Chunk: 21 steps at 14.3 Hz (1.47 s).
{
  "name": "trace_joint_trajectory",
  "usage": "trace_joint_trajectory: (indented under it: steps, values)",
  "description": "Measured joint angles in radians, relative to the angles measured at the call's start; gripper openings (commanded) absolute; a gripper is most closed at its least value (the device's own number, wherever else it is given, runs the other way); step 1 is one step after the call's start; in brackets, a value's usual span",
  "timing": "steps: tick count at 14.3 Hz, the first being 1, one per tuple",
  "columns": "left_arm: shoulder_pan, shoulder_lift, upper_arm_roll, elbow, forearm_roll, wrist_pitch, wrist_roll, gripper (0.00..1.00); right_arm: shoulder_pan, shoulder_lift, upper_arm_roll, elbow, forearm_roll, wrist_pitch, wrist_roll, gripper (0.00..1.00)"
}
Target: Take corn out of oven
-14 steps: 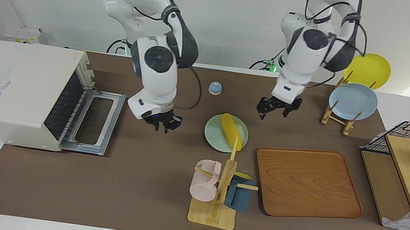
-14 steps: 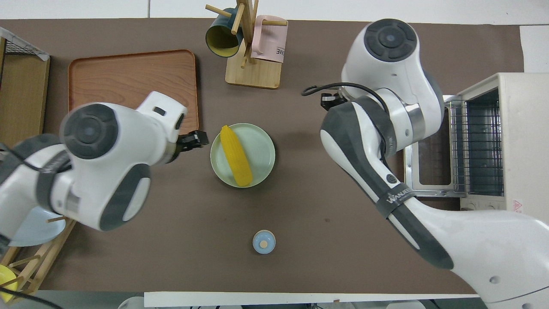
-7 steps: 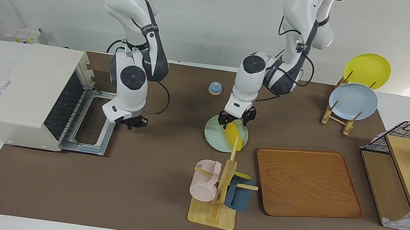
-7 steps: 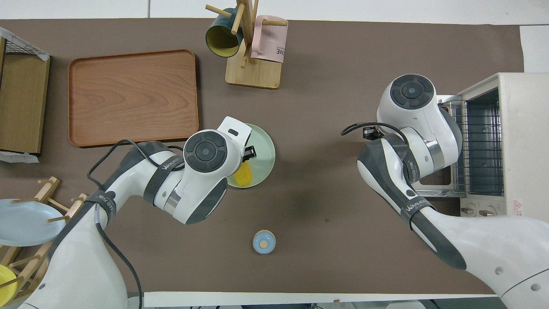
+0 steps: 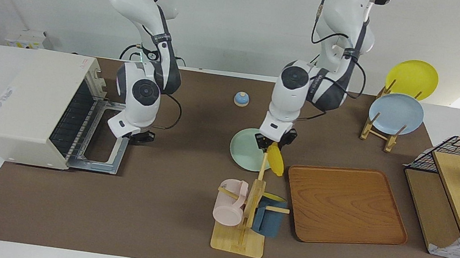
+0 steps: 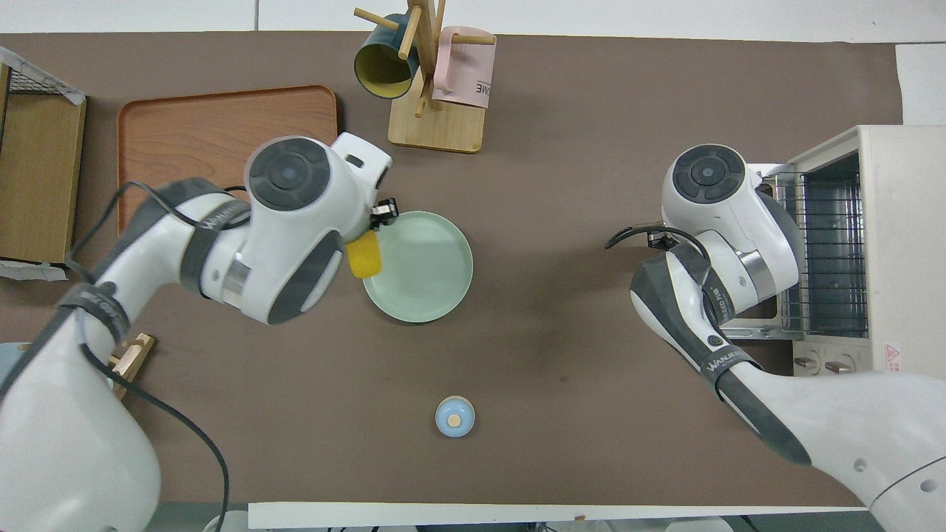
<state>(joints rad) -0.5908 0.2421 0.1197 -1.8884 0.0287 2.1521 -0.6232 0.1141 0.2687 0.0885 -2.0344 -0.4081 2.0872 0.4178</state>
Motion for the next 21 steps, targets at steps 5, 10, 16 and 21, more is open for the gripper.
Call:
trace_joint_trajectory:
  steps: [5,10,16,21]
  values:
    - [0.332,0.083,0.004,0.024,-0.006,0.112,0.435,1.00,-0.059,-0.098,0.022,0.145,0.002,-0.271,-0.297,0.05]
    - [0.321,0.119,-0.015,0.084,-0.006,0.127,0.421,1.00,-0.250,-0.273,-0.005,0.202,0.169,-0.337,-0.540,1.00]
    - [0.339,-0.181,0.006,0.209,-0.007,-0.438,0.418,1.00,-0.252,-0.333,0.003,0.503,0.360,-0.652,-0.543,1.00]
    - [0.339,-0.336,0.006,0.366,-0.006,-0.798,0.477,1.00,-0.238,-0.311,-0.021,0.504,0.361,-0.662,-0.543,1.00]
